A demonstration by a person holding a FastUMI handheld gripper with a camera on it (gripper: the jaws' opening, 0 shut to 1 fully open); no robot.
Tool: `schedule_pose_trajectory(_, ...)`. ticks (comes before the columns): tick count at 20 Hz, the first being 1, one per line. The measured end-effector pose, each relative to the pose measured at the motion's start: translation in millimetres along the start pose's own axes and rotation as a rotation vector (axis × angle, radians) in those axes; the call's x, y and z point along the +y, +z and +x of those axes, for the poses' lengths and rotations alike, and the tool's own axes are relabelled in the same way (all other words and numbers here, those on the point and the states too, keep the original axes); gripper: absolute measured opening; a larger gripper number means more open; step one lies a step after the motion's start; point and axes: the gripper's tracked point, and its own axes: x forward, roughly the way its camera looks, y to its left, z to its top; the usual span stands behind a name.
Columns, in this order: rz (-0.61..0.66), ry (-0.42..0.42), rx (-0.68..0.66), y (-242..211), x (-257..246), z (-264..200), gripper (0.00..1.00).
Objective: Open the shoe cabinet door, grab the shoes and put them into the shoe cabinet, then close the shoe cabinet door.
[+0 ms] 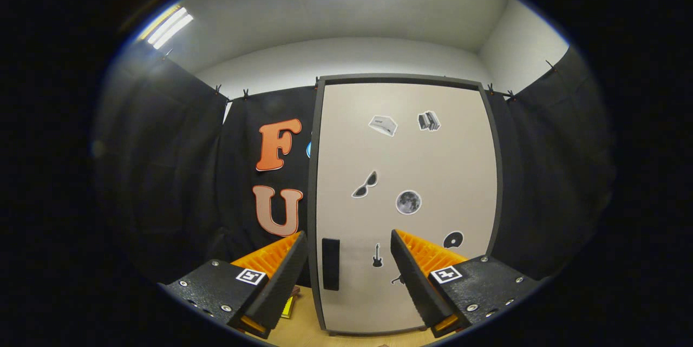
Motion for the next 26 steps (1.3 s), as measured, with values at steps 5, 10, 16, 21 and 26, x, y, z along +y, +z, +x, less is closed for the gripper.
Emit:
schedule_pose_trajectory(5,-0.008,0.032,0.088,-35,26,25,0.95)
schedule_pose_trajectory(10,-0.029,0.049,0.191,-78,46,55,0.92)
schedule_pose_trajectory(16,-0.032,-0.014,0.288,-119,34,84,0.78)
schedule_pose_trajectory(21,0.003,-0.058,0.374,-149,32,97,0.53)
schedule_pose_trajectory(26,0.065,-0.107,0.351,-152,32,103,0.34)
